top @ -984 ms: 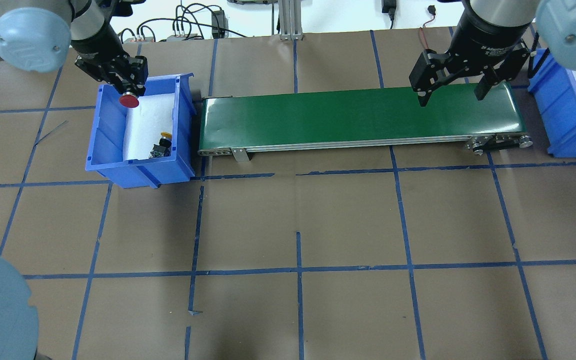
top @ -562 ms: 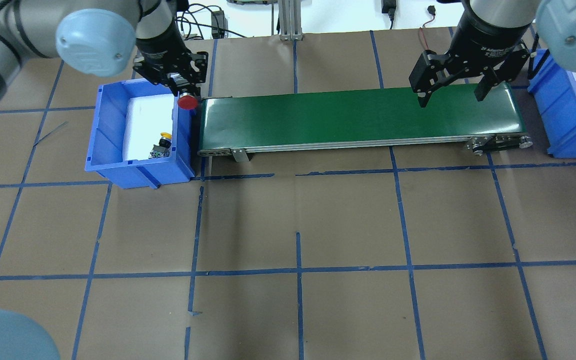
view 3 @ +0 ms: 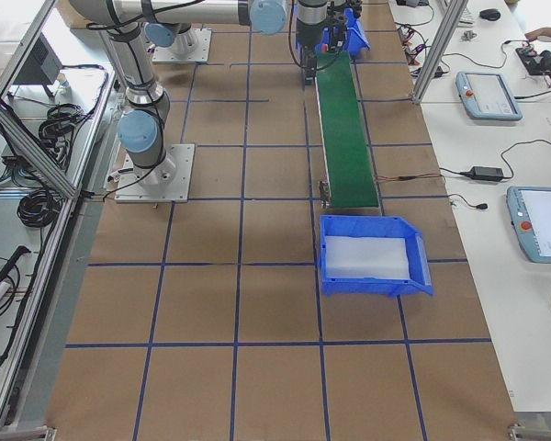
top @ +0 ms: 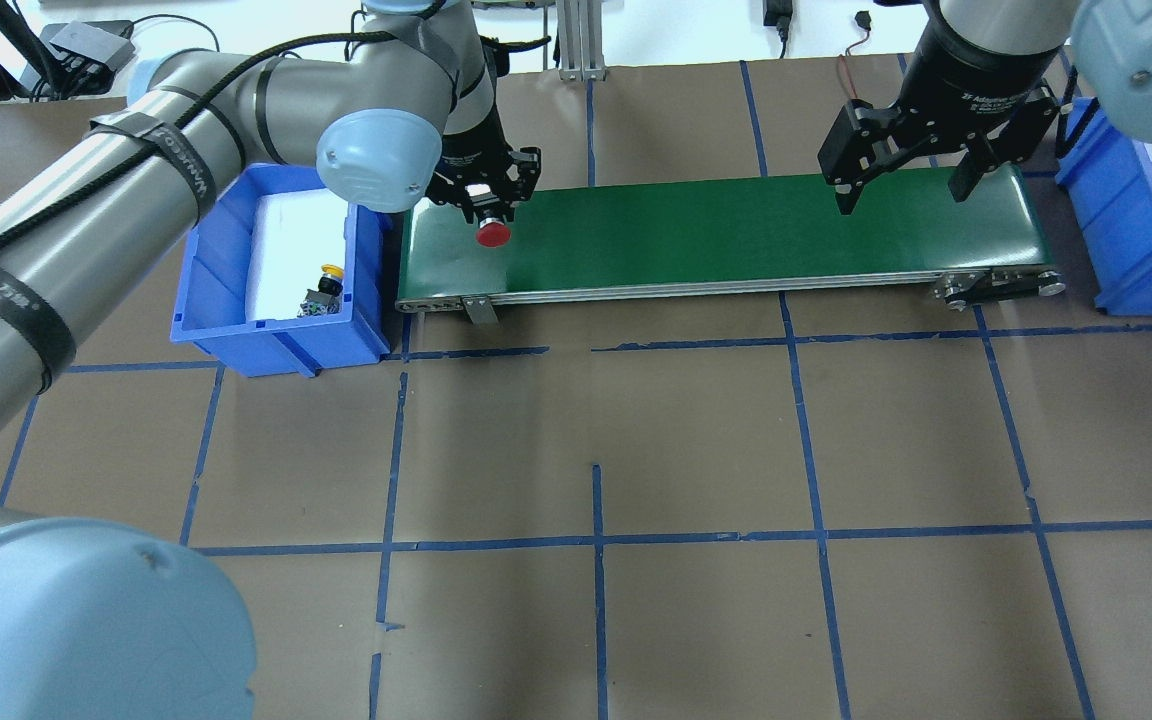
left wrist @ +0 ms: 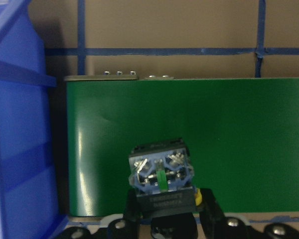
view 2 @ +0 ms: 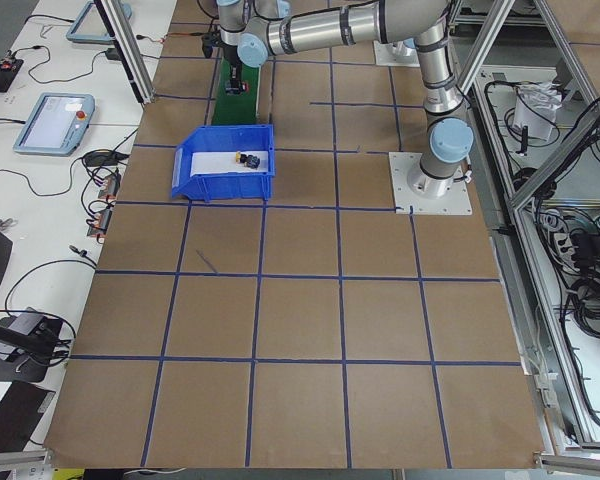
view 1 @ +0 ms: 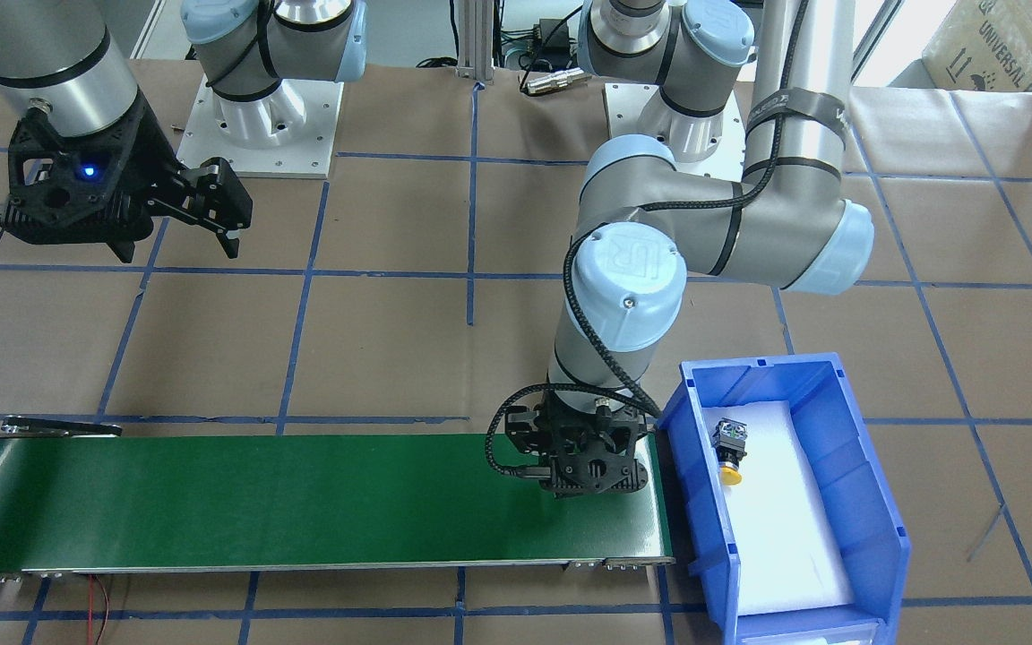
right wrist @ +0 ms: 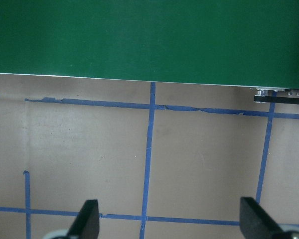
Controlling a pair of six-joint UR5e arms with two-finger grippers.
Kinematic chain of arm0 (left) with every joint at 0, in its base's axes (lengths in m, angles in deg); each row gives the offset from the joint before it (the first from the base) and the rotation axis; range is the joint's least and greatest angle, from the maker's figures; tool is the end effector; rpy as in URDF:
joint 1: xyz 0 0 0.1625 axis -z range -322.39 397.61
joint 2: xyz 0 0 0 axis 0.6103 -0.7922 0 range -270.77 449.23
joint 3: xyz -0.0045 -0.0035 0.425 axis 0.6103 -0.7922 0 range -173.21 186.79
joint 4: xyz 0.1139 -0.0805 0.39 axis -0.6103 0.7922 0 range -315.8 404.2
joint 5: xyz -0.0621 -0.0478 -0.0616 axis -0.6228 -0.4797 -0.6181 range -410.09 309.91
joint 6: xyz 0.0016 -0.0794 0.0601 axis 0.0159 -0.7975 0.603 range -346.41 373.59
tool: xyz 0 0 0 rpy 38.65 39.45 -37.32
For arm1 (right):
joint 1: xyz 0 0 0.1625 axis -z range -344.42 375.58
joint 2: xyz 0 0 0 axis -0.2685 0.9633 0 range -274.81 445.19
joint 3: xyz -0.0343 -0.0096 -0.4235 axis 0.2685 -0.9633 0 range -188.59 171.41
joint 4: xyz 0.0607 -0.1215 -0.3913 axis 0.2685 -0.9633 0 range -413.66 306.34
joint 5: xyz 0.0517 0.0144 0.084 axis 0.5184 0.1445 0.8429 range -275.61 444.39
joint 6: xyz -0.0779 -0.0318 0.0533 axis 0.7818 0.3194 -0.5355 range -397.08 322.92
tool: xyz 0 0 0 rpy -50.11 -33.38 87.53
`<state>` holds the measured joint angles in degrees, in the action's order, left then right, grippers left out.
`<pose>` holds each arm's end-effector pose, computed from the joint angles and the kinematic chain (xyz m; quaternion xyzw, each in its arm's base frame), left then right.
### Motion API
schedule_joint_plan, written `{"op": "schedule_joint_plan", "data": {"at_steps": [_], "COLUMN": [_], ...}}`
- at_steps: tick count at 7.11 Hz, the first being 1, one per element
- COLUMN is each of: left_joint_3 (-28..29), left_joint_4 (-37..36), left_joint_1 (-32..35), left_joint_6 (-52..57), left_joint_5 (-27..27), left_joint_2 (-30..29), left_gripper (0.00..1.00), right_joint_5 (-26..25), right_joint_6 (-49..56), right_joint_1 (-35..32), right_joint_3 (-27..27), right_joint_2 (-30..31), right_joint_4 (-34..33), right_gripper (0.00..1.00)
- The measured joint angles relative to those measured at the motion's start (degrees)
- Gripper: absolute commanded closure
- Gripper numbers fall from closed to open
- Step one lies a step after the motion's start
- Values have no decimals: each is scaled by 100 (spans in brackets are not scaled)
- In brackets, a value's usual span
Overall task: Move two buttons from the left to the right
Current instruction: 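Carry the red button onto the conveyor belt end and release it, then move the left gripper back over the blue bin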
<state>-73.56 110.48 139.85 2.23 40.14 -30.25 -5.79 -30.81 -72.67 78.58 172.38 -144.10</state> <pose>-0.2749 -0.6405 0.3069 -0.0076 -0.9994 0.0335 0.0049 0.1173 -0.5173 0.4884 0.0394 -0.9992 0.0039 0.0018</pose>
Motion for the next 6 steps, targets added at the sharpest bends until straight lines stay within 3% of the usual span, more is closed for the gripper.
{"op": "schedule_joint_plan", "data": {"at_steps": [1,2,6], "left_joint_3": [-3,-10,108], "left_joint_4": [-50,-100,-105], "left_joint_1": [70,99,-177], "left_joint_6": [-14,-18,215], "left_joint_5": [7,12,-20], "left_joint_2": [-107,-166,43], "left_gripper": [8,0,0], "right_joint_5": [0,0,0], "right_joint_6": [4,6,1], "right_joint_1": [0,0,0], "right_joint_3": [1,1,2], "right_joint_2": [0,0,0], "right_joint_4": [0,0,0], "right_gripper": [0,0,0]}}
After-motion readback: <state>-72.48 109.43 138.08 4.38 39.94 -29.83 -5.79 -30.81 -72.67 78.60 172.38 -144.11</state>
